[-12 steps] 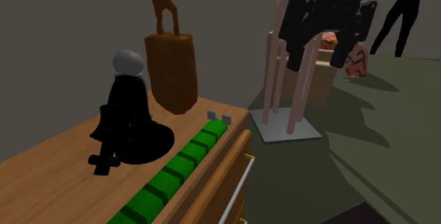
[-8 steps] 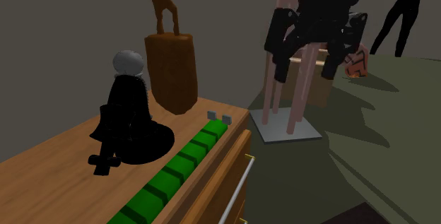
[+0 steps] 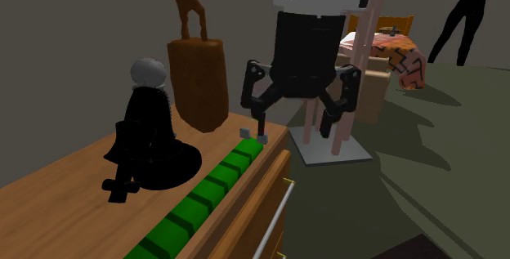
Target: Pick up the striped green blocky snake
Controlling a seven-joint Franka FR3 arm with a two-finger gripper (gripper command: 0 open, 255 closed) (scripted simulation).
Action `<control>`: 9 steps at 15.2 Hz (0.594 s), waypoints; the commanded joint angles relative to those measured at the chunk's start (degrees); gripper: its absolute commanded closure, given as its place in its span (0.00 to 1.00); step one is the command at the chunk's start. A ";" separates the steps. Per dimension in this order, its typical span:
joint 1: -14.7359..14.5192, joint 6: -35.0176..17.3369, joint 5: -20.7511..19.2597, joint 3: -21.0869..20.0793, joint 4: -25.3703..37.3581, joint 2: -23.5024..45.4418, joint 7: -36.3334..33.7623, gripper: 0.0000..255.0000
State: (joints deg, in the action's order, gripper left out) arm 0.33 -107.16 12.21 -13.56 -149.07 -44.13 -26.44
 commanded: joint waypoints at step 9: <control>3.69 -15.94 5.60 -17.78 2.76 16.36 -28.72 0.00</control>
State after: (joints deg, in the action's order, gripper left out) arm 3.26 -121.18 17.78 -29.37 -147.07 -30.13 -51.82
